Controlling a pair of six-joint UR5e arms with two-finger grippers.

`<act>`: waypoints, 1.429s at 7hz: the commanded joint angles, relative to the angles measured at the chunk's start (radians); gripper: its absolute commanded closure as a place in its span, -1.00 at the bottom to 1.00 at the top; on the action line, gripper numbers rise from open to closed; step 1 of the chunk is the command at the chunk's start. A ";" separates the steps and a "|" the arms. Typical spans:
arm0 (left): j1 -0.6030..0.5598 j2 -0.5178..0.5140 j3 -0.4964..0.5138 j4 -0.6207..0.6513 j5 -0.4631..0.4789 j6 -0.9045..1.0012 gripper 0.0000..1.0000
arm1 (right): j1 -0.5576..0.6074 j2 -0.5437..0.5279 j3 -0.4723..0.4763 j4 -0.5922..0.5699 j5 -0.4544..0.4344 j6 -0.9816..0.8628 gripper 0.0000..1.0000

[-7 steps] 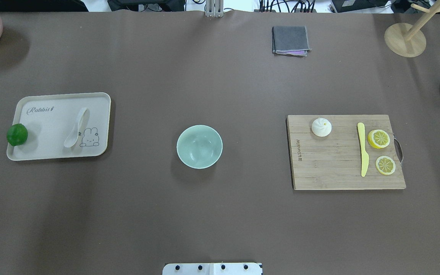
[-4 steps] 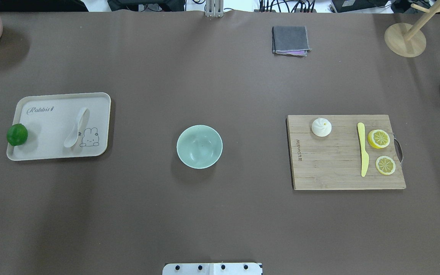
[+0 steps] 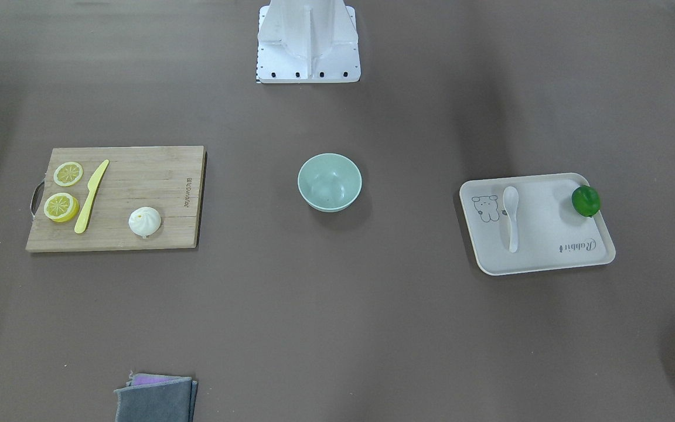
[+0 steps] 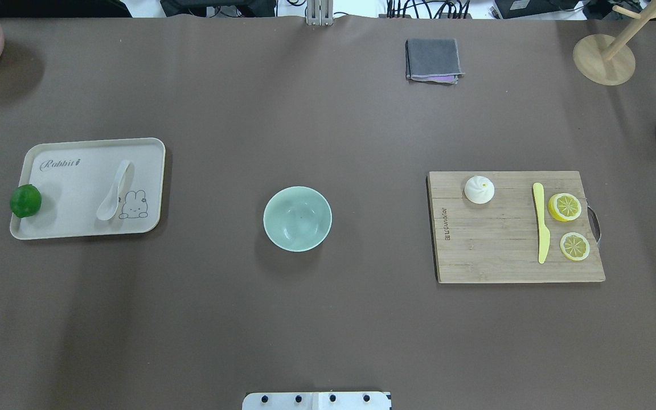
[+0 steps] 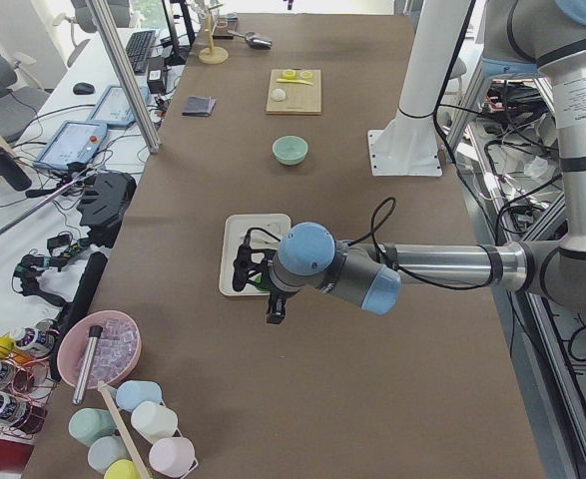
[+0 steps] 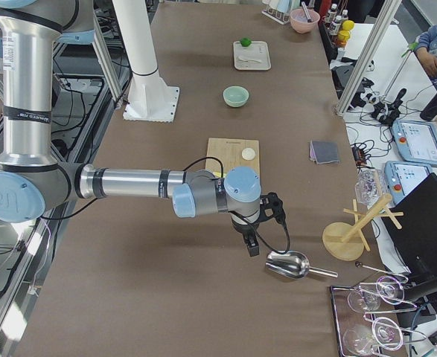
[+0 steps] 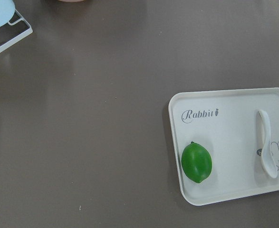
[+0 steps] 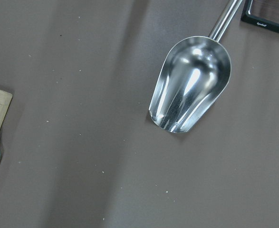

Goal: Put spoon and bun in bowl

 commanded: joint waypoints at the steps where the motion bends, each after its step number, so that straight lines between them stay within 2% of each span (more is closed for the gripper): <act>1: 0.025 0.001 0.002 -0.080 -0.043 -0.024 -0.94 | -0.018 0.002 -0.001 0.048 0.006 0.000 -1.00; 2: 0.100 -0.067 0.002 -0.076 -0.029 -0.049 -0.93 | -0.029 0.001 -0.001 0.075 0.023 0.017 -1.00; 4: 0.331 -0.213 0.009 -0.073 0.168 -0.258 -0.74 | -0.090 0.002 0.038 0.080 0.077 0.179 -1.00; 6: 0.503 -0.345 0.086 -0.071 0.305 -0.374 -0.74 | -0.230 0.008 0.147 0.080 0.065 0.418 -0.97; 8: 0.641 -0.407 0.146 -0.071 0.429 -0.409 -0.89 | -0.349 0.077 0.169 0.080 0.060 0.543 -0.97; 10: 0.706 -0.494 0.248 -0.074 0.453 -0.408 -0.65 | -0.459 0.152 0.181 0.080 -0.010 0.658 -0.97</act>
